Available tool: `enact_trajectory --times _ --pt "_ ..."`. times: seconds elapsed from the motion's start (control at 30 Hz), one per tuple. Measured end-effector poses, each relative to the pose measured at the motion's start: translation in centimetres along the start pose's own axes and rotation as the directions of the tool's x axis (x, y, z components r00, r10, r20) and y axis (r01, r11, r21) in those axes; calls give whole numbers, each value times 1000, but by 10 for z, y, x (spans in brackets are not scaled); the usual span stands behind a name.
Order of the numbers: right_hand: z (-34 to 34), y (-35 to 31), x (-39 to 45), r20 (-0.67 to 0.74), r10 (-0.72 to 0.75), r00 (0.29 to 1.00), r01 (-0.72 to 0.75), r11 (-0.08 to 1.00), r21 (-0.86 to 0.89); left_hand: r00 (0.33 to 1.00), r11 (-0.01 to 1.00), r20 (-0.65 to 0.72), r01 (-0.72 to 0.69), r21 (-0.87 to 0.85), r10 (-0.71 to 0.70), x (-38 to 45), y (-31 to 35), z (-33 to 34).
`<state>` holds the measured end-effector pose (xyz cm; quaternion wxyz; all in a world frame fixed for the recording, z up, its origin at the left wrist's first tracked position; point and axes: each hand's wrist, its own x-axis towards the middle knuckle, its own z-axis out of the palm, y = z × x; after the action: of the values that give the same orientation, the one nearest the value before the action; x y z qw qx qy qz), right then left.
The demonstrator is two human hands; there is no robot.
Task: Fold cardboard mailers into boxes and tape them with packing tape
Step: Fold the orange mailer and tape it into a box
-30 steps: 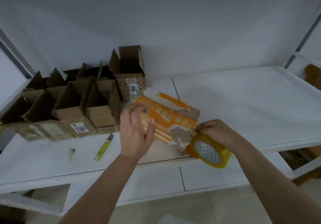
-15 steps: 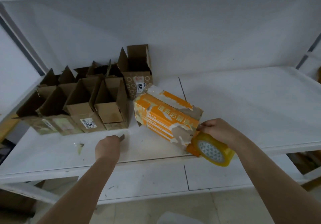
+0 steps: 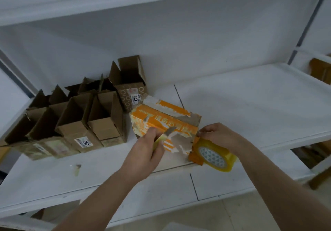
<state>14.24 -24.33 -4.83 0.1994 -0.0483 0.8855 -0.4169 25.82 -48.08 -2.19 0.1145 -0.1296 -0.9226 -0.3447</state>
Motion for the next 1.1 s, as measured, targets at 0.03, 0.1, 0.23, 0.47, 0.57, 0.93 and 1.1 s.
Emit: enact_trajectory --times 0.03,0.1,0.23,0.47,0.57,0.93,1.1 --pt "0 0 -1 9 3 1000 -3 1000 4 999 997 -22 -46 -66 45 13 12 2" --pt "1 0 -4 31 15 999 -15 1000 -4 994 984 -36 -112 -138 108 43 33 5" --pt "7 6 -17 92 57 994 -54 998 -43 992 985 106 -48 -166 66 87 47 28" --pt "-4 39 -41 223 56 973 -124 946 300 987 1000 159 15 -27 -11 96 25 66" --pt "-14 51 -47 253 -19 967 -89 910 406 985 1000 171 5 -20 -2 103 25 68" --pt "-8 69 -39 53 172 984 -175 983 63 959 1000 282 17 9 -19 112 28 68" --pt "-25 70 -51 105 85 991 -98 987 127 812 982 583 -89 166 -25 114 39 57"
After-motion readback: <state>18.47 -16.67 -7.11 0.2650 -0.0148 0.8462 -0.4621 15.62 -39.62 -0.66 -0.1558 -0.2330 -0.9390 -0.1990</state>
